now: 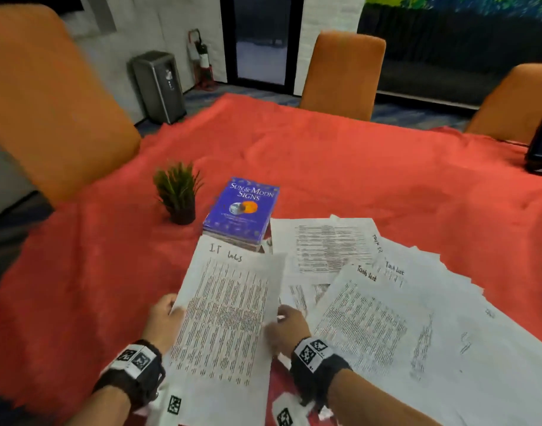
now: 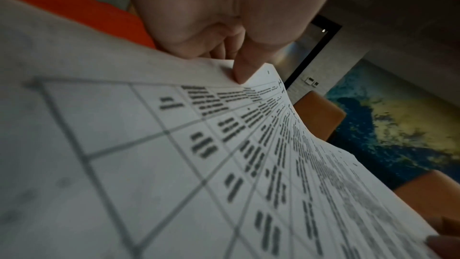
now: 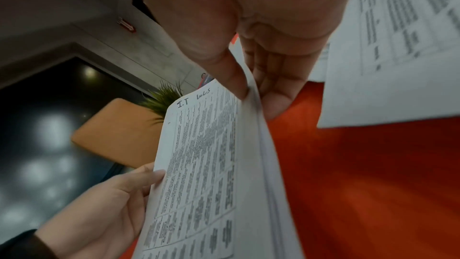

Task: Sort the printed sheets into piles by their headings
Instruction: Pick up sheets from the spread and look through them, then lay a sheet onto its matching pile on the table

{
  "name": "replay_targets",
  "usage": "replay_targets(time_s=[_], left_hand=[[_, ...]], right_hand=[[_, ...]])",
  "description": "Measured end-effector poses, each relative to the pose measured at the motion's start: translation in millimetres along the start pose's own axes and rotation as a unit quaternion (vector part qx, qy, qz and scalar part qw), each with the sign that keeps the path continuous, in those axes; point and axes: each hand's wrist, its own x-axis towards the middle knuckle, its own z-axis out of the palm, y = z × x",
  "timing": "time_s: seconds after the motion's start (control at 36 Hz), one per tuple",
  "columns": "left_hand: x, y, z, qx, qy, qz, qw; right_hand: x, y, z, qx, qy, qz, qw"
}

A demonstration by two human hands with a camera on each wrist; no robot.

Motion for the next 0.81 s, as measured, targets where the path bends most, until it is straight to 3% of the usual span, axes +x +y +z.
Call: replay_targets(time_s=[0.25,0.47,0.69,0.81], left_hand=[[25.0,-24.8,-10.7,0.039,0.015,-0.048,0.998],[44.0,-42.7,-16.6,0.083,0.012,-0.059,0.995],[55.0,-49.1,-21.5,0.090,0.048,-0.086,0.991],[47.7,-39.2,-14.3,0.212,0.099,-0.085,0.969]], right_hand=[[11.7,-23.1,35.1,0.008,-0.002,0.066,0.998],[10.0,-22.7,43.9,-0.010,-0.010,0.075,0.997],[7.2,-0.5,7.1,0.014,0.027,0.013,0.999],[4.0,18.9,-28.2,0.027,0.065,0.006,0.998]])
